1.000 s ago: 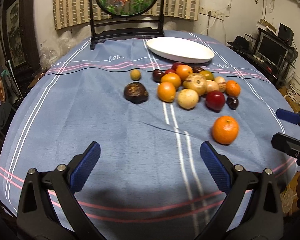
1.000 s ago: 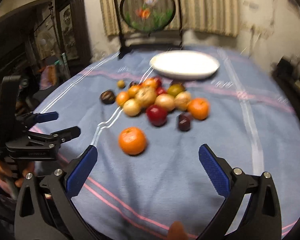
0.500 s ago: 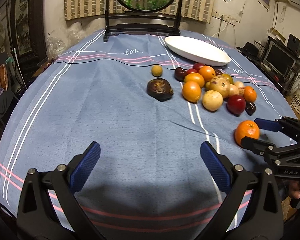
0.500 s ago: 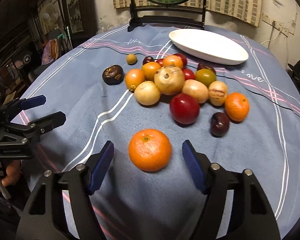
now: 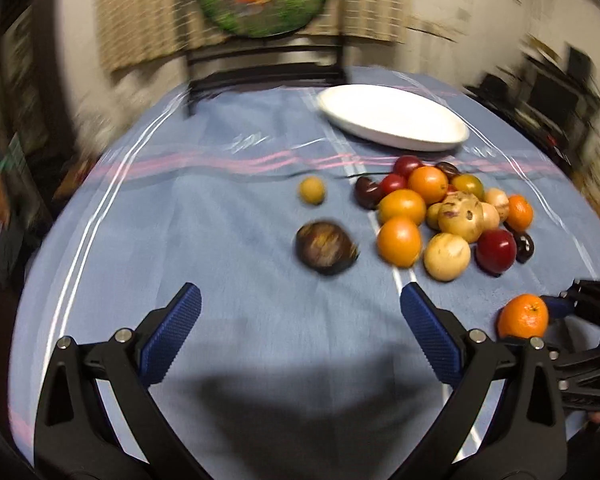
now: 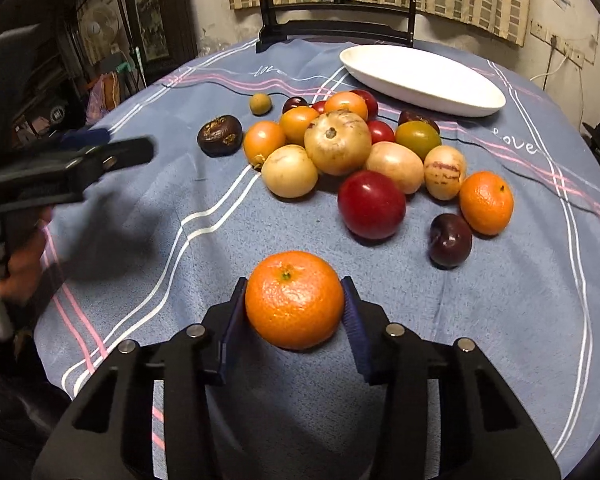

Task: Organize fruits
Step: 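Grasp the loose tangerine in front of the pile with the right gripper, then grasp the dark brown round fruit with the left gripper while the right gripper holds the tangerine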

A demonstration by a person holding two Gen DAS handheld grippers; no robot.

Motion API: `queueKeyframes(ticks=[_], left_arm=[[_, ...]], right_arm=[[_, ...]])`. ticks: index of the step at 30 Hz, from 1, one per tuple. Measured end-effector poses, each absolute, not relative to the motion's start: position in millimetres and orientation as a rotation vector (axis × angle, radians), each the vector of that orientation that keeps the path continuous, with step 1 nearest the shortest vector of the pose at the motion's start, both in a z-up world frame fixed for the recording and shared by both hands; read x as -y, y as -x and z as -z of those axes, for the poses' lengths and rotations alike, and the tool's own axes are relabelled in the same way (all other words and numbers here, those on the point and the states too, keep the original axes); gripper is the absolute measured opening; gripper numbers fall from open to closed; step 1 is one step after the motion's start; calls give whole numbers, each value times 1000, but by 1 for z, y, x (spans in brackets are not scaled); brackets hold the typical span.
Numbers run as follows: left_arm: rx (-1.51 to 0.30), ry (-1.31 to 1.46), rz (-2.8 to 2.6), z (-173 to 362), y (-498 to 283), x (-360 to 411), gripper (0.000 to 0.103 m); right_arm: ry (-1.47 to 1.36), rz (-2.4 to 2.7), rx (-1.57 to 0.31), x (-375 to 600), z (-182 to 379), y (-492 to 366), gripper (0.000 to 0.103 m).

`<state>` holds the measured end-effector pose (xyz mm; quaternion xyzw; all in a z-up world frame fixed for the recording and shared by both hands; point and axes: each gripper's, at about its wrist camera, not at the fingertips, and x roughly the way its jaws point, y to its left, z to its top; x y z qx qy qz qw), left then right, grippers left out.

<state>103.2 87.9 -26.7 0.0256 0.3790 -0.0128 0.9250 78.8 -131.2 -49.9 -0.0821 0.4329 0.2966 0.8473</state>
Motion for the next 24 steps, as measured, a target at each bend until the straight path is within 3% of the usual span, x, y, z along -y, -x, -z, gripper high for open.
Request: queueKeyframes(ticks=[3, 5, 7, 21, 24], left_arm=[[-788, -151, 94, 31, -127, -85, 95], [-813, -150, 156, 34, -142, -89, 77], [-839, -144, 187, 38, -154, -92, 68], [-911, -177, 242, 68, -173, -82, 68], [-909, -172, 244, 68, -174, -84, 63]], right_arm=[[155, -632, -901, 134, 49, -78, 46], [138, -639, -901, 135, 49, -77, 46], [110, -649, -907, 138, 49, -80, 46], [62, -673, -904, 144, 49, -82, 46], [60, -668, -900, 144, 49, -82, 46]])
